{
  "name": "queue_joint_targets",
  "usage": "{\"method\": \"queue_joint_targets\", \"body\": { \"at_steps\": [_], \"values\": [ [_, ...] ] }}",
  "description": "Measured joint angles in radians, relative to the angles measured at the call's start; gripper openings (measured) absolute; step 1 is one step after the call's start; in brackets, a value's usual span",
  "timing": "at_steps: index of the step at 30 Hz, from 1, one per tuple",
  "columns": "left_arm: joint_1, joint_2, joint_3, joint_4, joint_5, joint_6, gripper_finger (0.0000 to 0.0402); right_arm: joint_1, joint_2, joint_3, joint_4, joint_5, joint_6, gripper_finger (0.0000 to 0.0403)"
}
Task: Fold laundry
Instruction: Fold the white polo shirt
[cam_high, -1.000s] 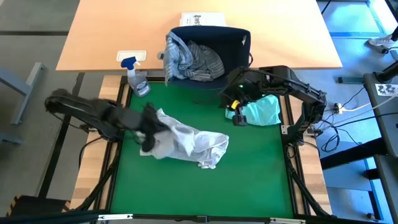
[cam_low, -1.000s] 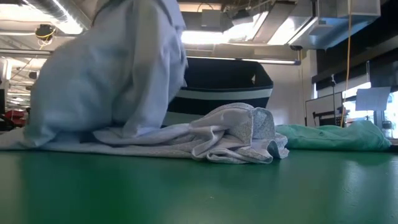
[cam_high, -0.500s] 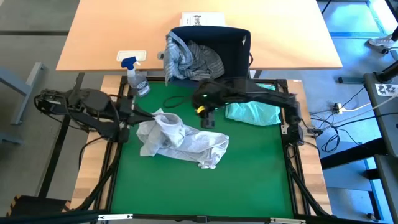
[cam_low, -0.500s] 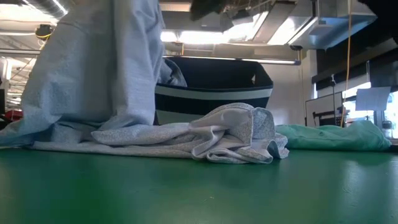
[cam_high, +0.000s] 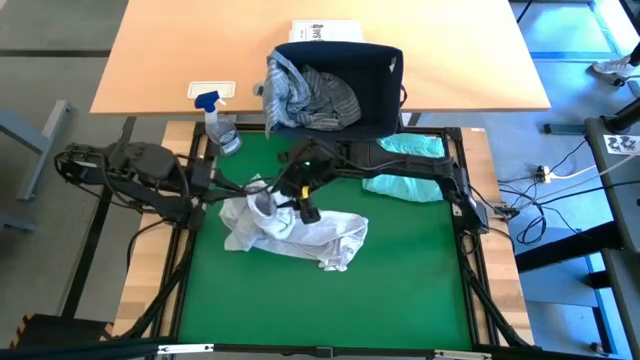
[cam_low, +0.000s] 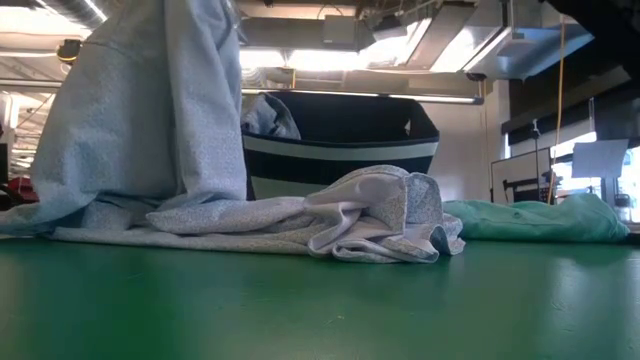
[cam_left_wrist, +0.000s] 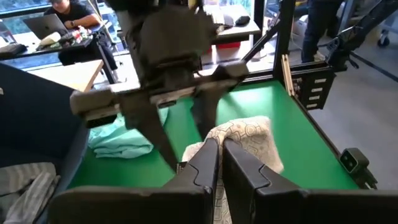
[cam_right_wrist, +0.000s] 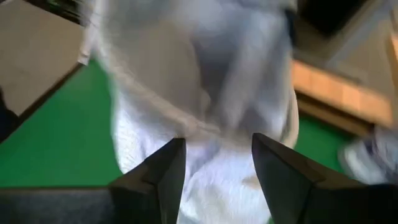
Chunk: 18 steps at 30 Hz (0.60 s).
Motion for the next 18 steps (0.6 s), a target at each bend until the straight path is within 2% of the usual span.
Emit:
{"method": "queue_joint_targets", "body": {
  "at_steps": [3, 8, 11, 14, 15, 18],
  "values": [
    [0.0, 0.001, 0.0, 0.003, 0.0, 0.0, 0.0015, 0.02, 0.025, 0.004, -0.02, -0.027, -0.071, 0.0182],
    [0.0, 0.001, 0.0, 0.013, 0.0, 0.0, 0.0015, 0.02, 0.083, -0.002, -0.054, -0.062, -0.069, 0.0168],
    [0.0, 0.001, 0.0, 0.016, 0.0, 0.0, 0.0015, 0.017, 0.076, 0.002, -0.036, -0.08, -0.071, 0.0113],
    [0.0, 0.001, 0.0, 0.018, -0.003, 0.0, 0.0015, 0.019, 0.077, 0.002, -0.042, -0.073, -0.077, 0.0031],
    [0.0, 0.001, 0.0, 0.02, -0.004, 0.0, 0.0015, 0.019, 0.078, 0.001, -0.045, -0.059, -0.078, 0.0019],
    [0.0, 0.001, 0.0, 0.022, -0.004, -0.001, 0.0015, 0.029, 0.066, 0.0, -0.044, 0.008, -0.079, 0.0025]
  ]
}}
